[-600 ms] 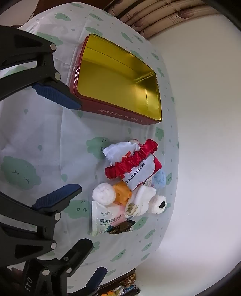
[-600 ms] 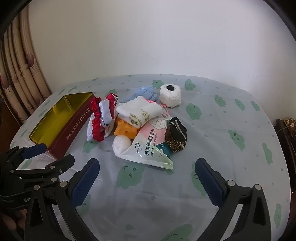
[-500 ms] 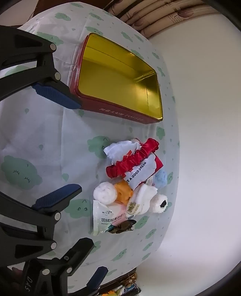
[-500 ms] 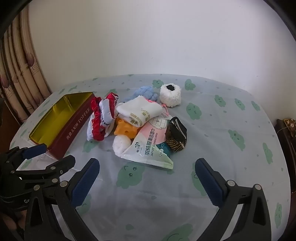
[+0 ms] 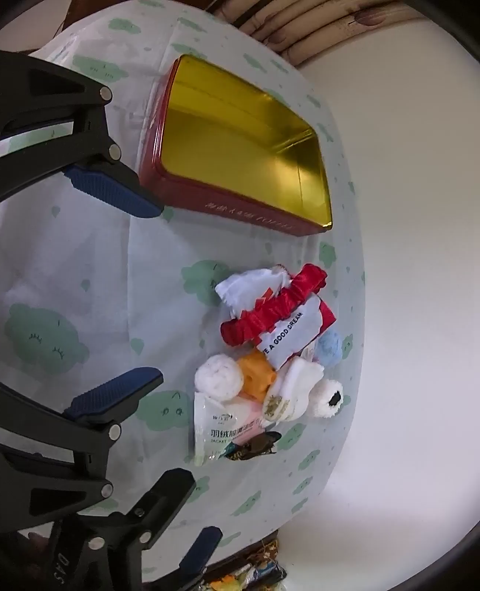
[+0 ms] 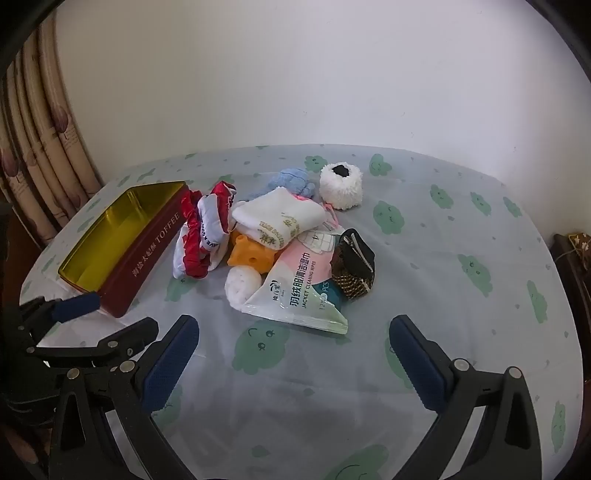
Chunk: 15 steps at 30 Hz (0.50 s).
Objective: Organize soft objects
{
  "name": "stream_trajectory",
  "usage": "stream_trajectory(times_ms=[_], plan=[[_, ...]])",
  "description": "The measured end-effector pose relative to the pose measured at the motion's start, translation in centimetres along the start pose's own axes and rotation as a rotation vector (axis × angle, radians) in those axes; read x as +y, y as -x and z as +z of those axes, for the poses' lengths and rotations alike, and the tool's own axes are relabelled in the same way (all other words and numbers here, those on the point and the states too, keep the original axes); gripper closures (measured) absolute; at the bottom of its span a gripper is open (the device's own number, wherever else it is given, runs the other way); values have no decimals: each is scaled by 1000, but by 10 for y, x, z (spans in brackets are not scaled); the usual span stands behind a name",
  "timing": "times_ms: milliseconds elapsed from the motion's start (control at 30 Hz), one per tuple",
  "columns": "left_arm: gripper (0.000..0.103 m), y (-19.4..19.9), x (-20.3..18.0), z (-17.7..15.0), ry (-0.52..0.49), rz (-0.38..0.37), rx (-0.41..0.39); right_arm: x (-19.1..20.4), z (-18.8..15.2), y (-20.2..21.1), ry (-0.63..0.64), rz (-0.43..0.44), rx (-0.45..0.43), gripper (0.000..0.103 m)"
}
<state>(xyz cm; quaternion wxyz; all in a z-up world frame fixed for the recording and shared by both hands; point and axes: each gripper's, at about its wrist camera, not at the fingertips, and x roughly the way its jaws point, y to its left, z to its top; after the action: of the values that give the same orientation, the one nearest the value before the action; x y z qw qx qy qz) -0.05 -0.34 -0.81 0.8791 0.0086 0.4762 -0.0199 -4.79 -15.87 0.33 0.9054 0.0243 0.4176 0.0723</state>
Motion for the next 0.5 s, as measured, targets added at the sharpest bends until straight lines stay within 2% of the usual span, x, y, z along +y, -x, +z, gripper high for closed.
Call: stream_trajectory(times_ms=[167, 500], plan=[[17, -4, -2, 1, 4, 33, 10, -2, 0, -2, -6, -5, 5, 1], [17, -13, 0, -3, 14, -13, 46, -2, -1, -3, -9, -4, 11, 1]])
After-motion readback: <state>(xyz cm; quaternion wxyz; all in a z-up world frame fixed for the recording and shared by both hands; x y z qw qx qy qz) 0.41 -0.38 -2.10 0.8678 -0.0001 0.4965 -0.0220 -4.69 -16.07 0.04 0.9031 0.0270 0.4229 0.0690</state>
